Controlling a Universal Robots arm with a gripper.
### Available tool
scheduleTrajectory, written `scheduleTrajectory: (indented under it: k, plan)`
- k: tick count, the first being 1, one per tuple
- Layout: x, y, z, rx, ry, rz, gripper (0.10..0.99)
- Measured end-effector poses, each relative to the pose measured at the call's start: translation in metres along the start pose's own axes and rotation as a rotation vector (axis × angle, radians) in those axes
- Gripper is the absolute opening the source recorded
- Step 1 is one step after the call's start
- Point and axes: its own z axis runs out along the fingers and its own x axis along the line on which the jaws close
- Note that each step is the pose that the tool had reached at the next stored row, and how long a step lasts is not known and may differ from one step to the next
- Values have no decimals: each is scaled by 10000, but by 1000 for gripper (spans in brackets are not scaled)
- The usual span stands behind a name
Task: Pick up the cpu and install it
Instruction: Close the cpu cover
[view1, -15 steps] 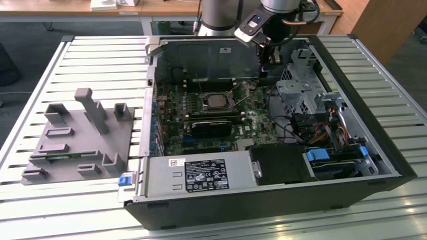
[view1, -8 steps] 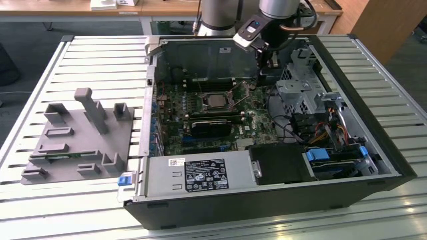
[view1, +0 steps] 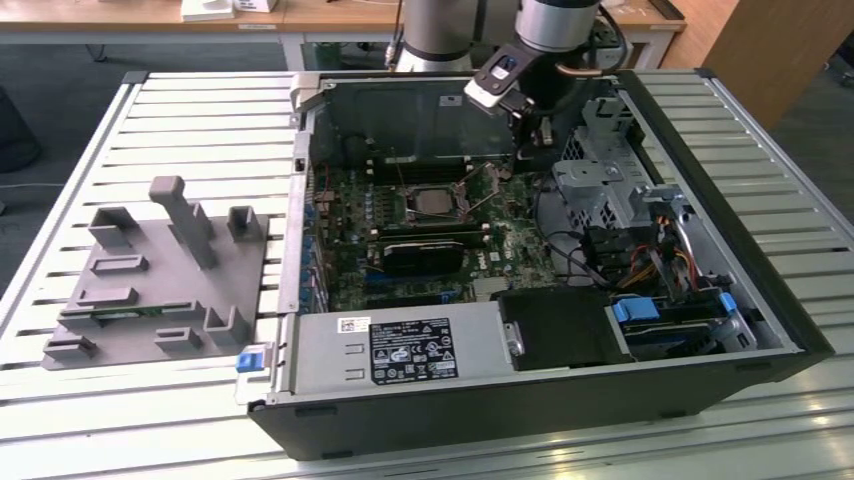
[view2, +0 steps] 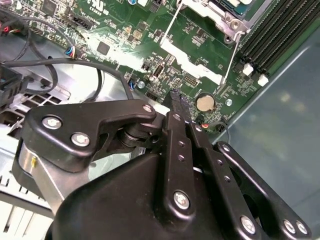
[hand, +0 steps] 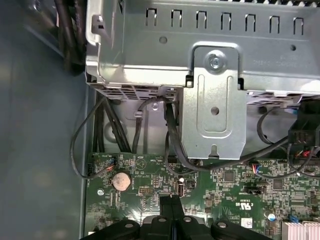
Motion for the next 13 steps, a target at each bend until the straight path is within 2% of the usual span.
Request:
scheduleTrajectory:
  k: [5,10,11,13]
  plan:
    - [0,-7,89,34,0,0,106]
    - [3,-93,128,38,1,-1,106]
    - [4,-136,133,40,-1,0,106]
    - [5,-175,132,41,0,-1,106]
